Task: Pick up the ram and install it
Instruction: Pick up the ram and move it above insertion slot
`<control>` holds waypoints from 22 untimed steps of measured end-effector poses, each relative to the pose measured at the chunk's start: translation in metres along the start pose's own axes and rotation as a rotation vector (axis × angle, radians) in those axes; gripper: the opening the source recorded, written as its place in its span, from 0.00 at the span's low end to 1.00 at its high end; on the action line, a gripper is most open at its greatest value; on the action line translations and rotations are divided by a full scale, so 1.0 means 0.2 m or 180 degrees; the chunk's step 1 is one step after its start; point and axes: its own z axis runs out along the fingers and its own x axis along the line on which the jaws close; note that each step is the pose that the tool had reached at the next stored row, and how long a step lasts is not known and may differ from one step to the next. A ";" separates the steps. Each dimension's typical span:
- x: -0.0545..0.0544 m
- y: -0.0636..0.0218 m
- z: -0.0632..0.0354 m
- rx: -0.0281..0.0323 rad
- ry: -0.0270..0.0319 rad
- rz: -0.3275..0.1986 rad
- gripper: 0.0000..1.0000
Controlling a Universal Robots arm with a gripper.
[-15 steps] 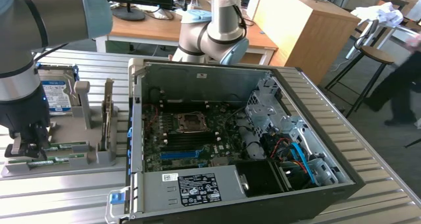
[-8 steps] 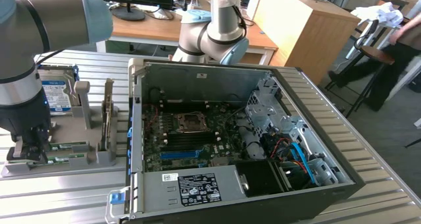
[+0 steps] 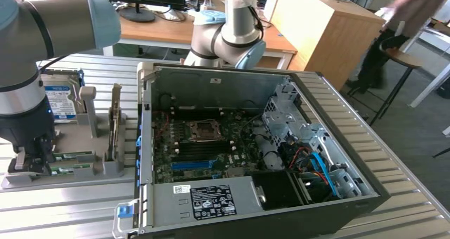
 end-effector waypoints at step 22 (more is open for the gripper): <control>0.00 -0.089 0.006 0.0001 -0.0043 -0.0001 0.36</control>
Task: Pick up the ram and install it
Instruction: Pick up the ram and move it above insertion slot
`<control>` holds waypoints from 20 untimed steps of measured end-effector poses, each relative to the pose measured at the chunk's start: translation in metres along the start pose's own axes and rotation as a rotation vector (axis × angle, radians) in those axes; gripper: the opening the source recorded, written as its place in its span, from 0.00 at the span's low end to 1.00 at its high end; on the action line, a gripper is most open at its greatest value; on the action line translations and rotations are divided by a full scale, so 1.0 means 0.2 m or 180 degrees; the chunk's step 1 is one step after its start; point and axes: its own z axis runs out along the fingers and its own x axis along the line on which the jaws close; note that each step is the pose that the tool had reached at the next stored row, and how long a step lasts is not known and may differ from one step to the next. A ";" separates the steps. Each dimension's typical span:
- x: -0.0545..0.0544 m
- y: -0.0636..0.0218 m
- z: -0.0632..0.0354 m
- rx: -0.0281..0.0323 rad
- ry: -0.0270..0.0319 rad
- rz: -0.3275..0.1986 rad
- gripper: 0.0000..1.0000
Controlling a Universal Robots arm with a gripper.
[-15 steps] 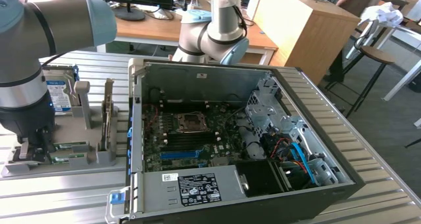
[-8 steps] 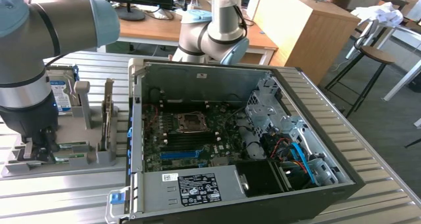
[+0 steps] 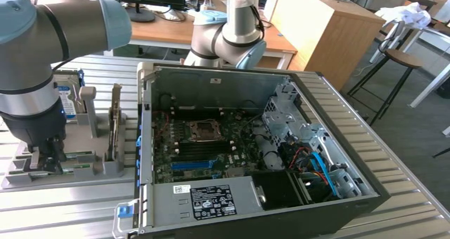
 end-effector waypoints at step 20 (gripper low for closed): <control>0.00 -0.004 0.030 0.0000 0.0000 0.0000 0.36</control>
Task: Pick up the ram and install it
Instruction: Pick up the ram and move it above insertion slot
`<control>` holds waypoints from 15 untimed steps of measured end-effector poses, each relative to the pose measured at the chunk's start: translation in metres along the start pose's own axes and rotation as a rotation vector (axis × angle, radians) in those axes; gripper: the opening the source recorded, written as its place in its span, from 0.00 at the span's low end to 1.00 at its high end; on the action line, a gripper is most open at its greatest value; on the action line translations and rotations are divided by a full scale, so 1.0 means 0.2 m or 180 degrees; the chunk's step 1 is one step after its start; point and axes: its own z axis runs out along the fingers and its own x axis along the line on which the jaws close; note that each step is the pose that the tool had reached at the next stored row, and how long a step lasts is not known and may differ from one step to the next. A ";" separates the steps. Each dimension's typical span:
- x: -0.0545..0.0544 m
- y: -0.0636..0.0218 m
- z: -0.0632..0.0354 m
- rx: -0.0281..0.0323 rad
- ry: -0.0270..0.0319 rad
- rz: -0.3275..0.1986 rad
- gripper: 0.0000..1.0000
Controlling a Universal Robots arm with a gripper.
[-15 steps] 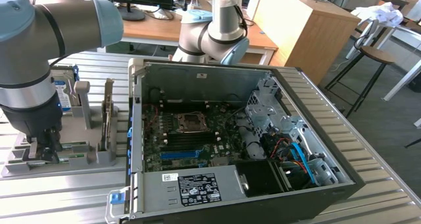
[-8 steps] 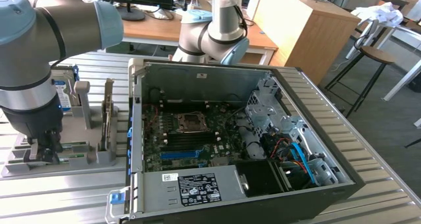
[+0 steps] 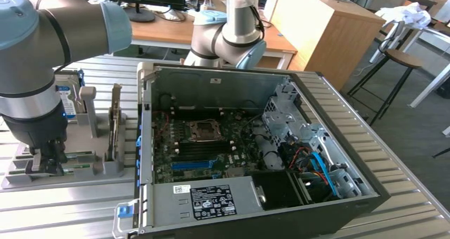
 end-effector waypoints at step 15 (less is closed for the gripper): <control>0.00 -0.021 0.000 -0.0001 0.0001 0.0000 0.34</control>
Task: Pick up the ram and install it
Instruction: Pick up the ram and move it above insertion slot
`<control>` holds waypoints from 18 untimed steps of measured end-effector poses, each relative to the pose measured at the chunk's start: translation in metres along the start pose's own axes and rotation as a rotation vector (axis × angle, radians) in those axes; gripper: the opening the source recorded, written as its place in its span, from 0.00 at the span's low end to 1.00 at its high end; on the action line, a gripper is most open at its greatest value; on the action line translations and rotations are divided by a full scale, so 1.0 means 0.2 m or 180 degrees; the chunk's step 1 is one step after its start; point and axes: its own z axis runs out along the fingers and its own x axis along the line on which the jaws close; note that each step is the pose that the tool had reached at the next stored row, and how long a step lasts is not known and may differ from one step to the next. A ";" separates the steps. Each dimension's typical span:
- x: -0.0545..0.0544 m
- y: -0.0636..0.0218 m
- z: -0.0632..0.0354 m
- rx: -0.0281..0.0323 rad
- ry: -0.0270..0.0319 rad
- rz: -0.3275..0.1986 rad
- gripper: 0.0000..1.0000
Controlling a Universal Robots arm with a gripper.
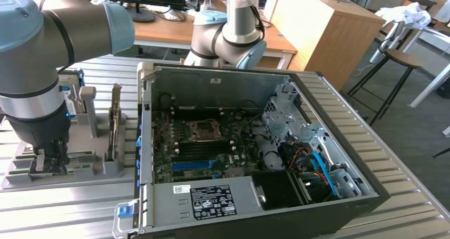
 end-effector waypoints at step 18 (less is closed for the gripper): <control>0.00 0.000 0.000 0.0000 0.0000 0.0000 0.27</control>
